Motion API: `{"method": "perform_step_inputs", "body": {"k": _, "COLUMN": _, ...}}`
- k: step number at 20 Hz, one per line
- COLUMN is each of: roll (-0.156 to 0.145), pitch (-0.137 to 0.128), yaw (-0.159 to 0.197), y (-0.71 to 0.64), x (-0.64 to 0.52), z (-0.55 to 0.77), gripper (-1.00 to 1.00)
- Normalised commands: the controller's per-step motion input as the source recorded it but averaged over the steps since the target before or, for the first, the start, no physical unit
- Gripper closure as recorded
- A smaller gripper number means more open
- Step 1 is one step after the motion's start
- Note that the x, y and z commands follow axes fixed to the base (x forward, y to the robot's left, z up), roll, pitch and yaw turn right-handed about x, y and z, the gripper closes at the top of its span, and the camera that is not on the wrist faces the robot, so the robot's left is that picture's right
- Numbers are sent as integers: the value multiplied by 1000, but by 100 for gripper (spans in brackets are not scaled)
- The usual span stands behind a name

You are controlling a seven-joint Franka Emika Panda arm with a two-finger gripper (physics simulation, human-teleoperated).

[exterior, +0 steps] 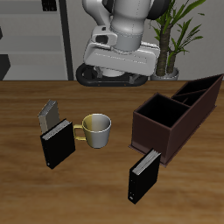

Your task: Place the left black book into the left desk caddy's back compartment

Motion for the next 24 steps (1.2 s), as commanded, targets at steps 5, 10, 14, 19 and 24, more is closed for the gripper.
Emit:
{"method": "perform_step_inputs", "body": {"k": 5, "roll": 14, "pitch": 11, "yaw": -28, "y": 358, "x": 464, "z": 45, "gripper": -100}}
{"method": "perform_step_inputs", "body": {"k": 10, "roll": 37, "pitch": -9, "yaw": -9, "y": 395, "x": 385, "z": 69, "gripper": -100}}
{"method": "perform_step_inputs", "body": {"k": 14, "roll": 50, "pitch": -18, "yaw": -16, "y": 232, "x": 276, "z": 96, "gripper": -100}}
{"method": "perform_step_inputs", "body": {"k": 19, "roll": 76, "pitch": -2, "yaw": 31, "y": 252, "x": 327, "z": -26, "gripper": -100}}
{"method": "perform_step_inputs", "body": {"k": 24, "roll": -10, "pitch": -13, "yaw": -24, "y": 67, "x": 231, "z": -38, "gripper": -100}}
